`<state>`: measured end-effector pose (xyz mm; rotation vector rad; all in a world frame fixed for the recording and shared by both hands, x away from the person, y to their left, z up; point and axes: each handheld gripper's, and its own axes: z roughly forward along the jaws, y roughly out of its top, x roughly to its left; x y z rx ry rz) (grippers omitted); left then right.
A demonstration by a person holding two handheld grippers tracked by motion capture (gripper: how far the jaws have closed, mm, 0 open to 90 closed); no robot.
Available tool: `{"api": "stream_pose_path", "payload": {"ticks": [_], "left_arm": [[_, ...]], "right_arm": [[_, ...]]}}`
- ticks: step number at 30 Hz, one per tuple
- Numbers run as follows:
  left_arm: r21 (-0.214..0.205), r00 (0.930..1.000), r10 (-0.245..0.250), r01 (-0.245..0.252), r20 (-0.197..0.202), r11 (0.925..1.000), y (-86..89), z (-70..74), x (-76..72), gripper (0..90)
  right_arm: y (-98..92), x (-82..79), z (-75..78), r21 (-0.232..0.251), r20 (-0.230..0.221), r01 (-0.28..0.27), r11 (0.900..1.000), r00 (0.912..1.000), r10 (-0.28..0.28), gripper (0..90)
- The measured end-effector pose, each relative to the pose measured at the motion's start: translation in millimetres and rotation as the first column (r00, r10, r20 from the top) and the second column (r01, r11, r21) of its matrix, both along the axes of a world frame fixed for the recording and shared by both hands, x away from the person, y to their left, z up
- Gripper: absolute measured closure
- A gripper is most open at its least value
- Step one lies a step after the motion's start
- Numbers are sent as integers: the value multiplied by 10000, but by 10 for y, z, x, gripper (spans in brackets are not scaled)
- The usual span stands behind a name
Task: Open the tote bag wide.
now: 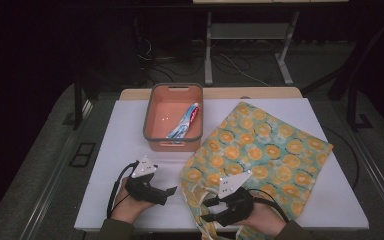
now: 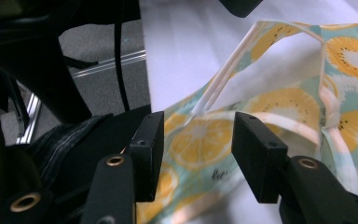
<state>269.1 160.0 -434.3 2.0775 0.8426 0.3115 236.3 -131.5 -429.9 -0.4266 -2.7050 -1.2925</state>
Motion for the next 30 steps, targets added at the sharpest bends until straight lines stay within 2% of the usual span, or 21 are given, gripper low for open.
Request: {"api": "stream_pose_path", "payload": {"ticks": [3,5,6,7,8,9,15,16,19,21,23,25,26,27,30], "left_arm": [[25,10000,72,-72,28,10000,18,-4,13,0],[30,10000,55,-55,18,10000,15,-4,12,0],[39,10000,22,-22,-6,10000,3,-4,7,0],[39,10000,22,-22,-6,10000,3,-4,7,0],[83,10000,-30,30,21,10000,-4,-5,7,0],[106,10000,-50,50,13,9999,-6,-5,6,0],[135,10000,16,-16,5,9999,2,-4,9,0],[116,10000,37,-38,15,9999,0,-4,7,0],[127,10000,25,-25,17,9999,0,-2,8,0],[145,10000,21,-21,17,9999,-1,-3,8,0],[132,10000,21,-21,29,9999,-1,-1,8,0],[112,10000,29,-29,57,9999,2,3,4,0],[112,10000,29,-29,57,9999,2,3,4,0],[98,10000,29,-30,46,9999,6,6,6,0],[111,10000,28,-28,42,9999,7,5,7,0]], "right_arm": [[53,39,-18,60,-136,118,9999,9998,-118,599],[89,52,-46,85,-204,83,9999,9998,-81,682],[101,52,-57,36,-99,86,10000,9999,-85,742],[101,52,-57,36,-99,86,10000,9999,-85,742],[110,53,-62,137,-26,18,9999,10000,-18,847],[105,53,-54,147,29,30,9999,10000,-31,889],[45,78,6,360,-16,156,9992,9999,-156,897],[49,88,-7,362,-214,153,9992,9997,-145,734],[88,73,-41,525,-629,230,9984,9978,-197,520],[140,54,-70,435,-667,206,9988,9976,-177,478],[202,30,-113,301,-626,231,9993,9978,-211,485],[251,12,-156,-102,-399,156,9998,9991,-160,662],[258,0,-164,-116,-268,152,9998,9995,-155,770],[255,-1,-163,-70,-276,33,10000,9996,-35,837],[210,-6,-89,53,-11,100,9999,9999,-100,870]]}}
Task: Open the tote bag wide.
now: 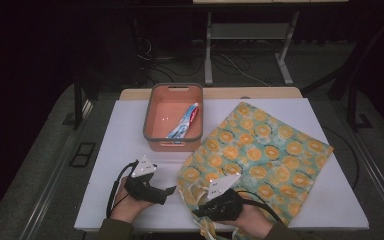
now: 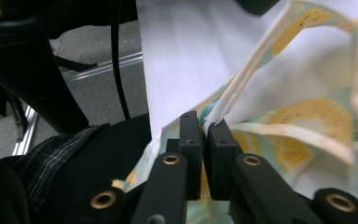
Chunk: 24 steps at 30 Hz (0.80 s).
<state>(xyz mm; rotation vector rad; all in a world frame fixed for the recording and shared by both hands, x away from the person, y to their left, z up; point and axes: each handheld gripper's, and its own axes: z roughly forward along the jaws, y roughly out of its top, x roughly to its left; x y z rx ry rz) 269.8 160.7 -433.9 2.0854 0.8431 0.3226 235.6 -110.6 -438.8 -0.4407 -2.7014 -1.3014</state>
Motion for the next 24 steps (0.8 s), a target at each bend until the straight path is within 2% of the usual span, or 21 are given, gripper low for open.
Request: {"api": "stream_pose_path", "payload": {"ticks": [1,2,4,5,7,8,10,11,12,13,17,20,23,24], "left_arm": [[-1,10000,4,-4,5,10000,0,1,-1,0],[21,10000,-1,1,29,10000,2,4,-1,0],[-21,10000,18,-18,46,10000,5,9,-5,0],[-30,10000,31,-31,50,10000,7,10,-6,0],[-27,10000,65,-65,41,10000,10,10,-4,0],[-24,10000,75,-75,33,10000,12,11,-4,0],[-25,10000,84,-84,30,10000,12,10,-4,0],[-19,10000,89,-89,36,10000,12,10,-4,0],[-23,10000,91,-91,33,10000,12,9,-4,0],[-25,9999,101,-101,29,9999,13,9,-4,0],[0,9999,101,-101,30,9999,12,7,-3,0],[2,9999,114,-114,7,9999,11,4,2,0],[30,9999,103,-103,10,9999,11,1,3,0],[17,9999,119,-119,5,9999,11,0,4,0]], "right_arm": [[0,0,0,0,0,0,10000,10000,0,870],[-66,24,75,241,135,126,9996,9998,-129,872],[-147,61,155,483,122,279,9984,9995,-285,871],[-147,61,155,483,122,279,9984,9995,-285,871],[-297,120,285,683,293,638,9956,9974,-659,871],[-297,120,285,683,293,638,9956,9974,-659,871],[-439,178,393,839,449,979,9917,9938,-1019,872],[-569,235,477,956,556,1318,9867,9889,-1375,872],[-569,235,477,956,556,1318,9867,9889,-1375,872],[-646,269,521,1018,653,1545,9827,9847,-1615,872],[-994,444,638,1073,939,2516,9619,9606,-2617,876],[-1283,634,630,981,979,3497,9317,9283,-3587,878],[-1478,802,563,740,993,4175,9056,9005,-4233,879],[-1512,839,544,654,1001,4316,8997,8942,-4363,879]]}}
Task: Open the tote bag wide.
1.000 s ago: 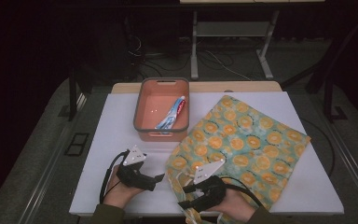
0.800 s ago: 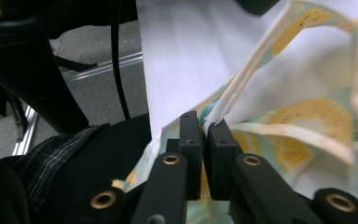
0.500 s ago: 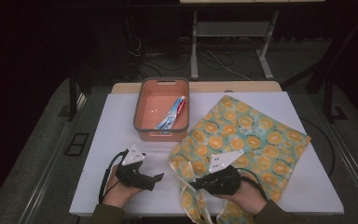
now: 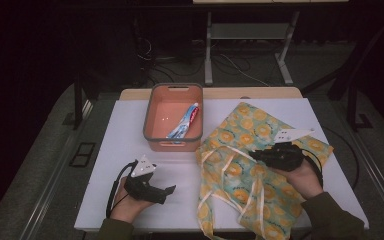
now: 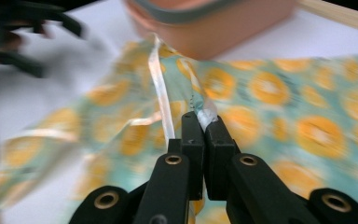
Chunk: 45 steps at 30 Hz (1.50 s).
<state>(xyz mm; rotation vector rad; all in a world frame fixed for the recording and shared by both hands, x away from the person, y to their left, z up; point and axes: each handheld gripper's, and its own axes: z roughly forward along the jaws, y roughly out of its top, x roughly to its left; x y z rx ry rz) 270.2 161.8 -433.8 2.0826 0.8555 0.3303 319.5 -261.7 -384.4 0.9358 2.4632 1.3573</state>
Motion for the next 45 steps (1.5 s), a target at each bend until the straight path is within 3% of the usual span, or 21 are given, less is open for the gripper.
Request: {"api": "stream_pose_path", "payload": {"ticks": [3,8,13,15,17,22,25,26,30,34,40,45], "left_arm": [[-5,10000,12,-12,-7,10000,1,-2,1,0],[26,10000,29,-29,-39,10000,2,-9,4,0],[-2,9999,-4,4,-107,10000,-4,-24,11,0],[24,9999,-15,16,-138,10000,-5,-30,16,0],[13,9999,-20,20,-158,10000,-4,-34,20,0],[22,9999,-58,58,-146,10000,-6,-29,18,0],[14,9999,-45,46,-146,10000,-3,-28,15,0],[6,9999,-54,54,-137,10000,-4,-27,14,0],[-3,9999,-46,46,-137,10000,-5,-25,12,0],[14,9999,-44,44,-126,10000,-6,-25,11,0],[38,9999,-40,41,-125,10000,-9,-24,7,0],[33,9999,-69,69,-124,10000,-10,-25,7,0]], "right_arm": [[-98,149,-105,-356,-149,519,9980,9985,-525,879],[-167,374,-405,-1175,-746,1143,9865,9895,-1235,882],[-154,457,-580,-1787,-1098,1283,9755,9827,-1494,879],[-144,455,-597,-1934,-1149,1391,9712,9799,-1632,796],[-164,451,-585,-1725,-1160,1478,9739,9787,-1691,716],[-314,383,-345,-387,-631,2024,9785,9768,-2045,453],[-397,281,-169,77,-373,2058,9786,9780,-2054,387],[-408,221,-116,273,-294,1902,9814,9815,-1894,387],[-326,-44,-19,320,-140,952,9949,9954,-948,386],[-149,-291,-71,105,-418,-90,9999,9991,95,386],[190,-587,-187,-180,-780,-1654,9861,9834,1636,403],[394,-656,-351,-738,-1152,-2149,9738,9718,2058,436]]}}
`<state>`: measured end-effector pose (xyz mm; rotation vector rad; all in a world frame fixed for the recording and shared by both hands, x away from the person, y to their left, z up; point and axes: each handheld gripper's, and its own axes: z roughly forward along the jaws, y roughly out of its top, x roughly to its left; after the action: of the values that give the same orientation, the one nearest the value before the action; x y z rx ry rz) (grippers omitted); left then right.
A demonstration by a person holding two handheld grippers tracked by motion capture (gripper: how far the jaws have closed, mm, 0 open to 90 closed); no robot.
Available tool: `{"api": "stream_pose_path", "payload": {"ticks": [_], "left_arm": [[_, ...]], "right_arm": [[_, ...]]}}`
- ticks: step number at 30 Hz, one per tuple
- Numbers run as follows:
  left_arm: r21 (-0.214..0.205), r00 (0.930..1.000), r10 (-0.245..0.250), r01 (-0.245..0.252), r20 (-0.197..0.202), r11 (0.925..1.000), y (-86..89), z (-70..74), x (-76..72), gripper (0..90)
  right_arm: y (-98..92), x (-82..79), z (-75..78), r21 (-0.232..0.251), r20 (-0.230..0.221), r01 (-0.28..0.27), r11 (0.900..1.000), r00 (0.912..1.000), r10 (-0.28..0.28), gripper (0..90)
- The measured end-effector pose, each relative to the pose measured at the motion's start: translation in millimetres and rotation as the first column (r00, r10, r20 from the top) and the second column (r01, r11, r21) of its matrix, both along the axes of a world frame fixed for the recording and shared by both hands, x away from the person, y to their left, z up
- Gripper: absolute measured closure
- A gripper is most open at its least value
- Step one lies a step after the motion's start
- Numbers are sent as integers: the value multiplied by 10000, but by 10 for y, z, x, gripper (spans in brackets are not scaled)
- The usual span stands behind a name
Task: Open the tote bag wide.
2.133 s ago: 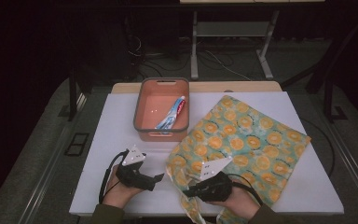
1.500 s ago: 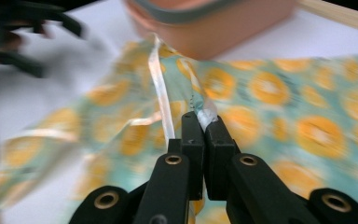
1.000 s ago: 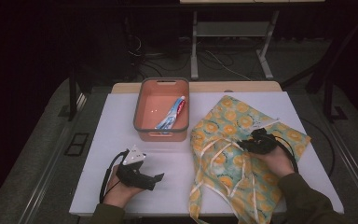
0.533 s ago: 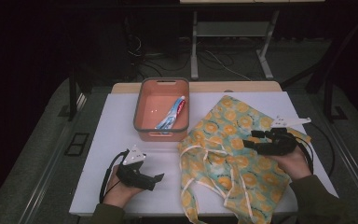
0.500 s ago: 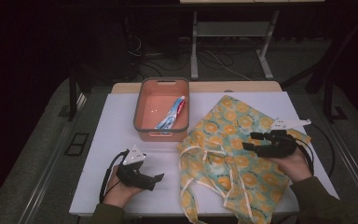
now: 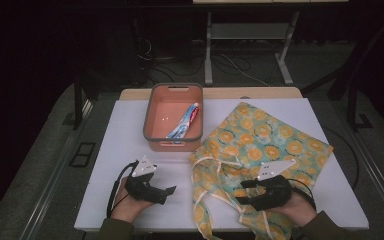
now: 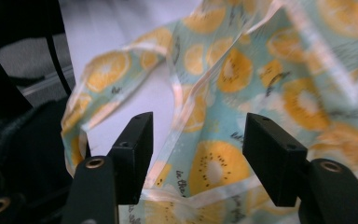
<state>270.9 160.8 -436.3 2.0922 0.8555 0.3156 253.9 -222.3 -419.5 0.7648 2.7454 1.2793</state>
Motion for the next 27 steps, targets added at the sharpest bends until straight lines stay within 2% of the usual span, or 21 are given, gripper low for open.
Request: {"api": "stream_pose_path", "payload": {"ticks": [4,12,20,26,27], "left_arm": [[4,10000,-23,23,4,10000,-4,1,-1,0],[28,10000,-51,51,-22,10000,-10,-5,4,0],[-13,10000,-43,43,-5,10000,-9,-2,1,0],[-11,10000,-34,34,14,10000,-5,5,-1,0],[-3,10000,-45,45,20,10000,-5,5,-2,0]], "right_arm": [[93,8,-107,-398,-42,-71,9992,10000,69,462],[222,-2,-207,-736,-212,-239,9970,9995,224,484],[220,33,-236,-916,-263,-231,9955,9994,207,734],[190,45,-221,-1021,-117,-65,9948,9999,53,876],[180,47,-209,-1003,-68,-7,9950,10000,0,878]]}}
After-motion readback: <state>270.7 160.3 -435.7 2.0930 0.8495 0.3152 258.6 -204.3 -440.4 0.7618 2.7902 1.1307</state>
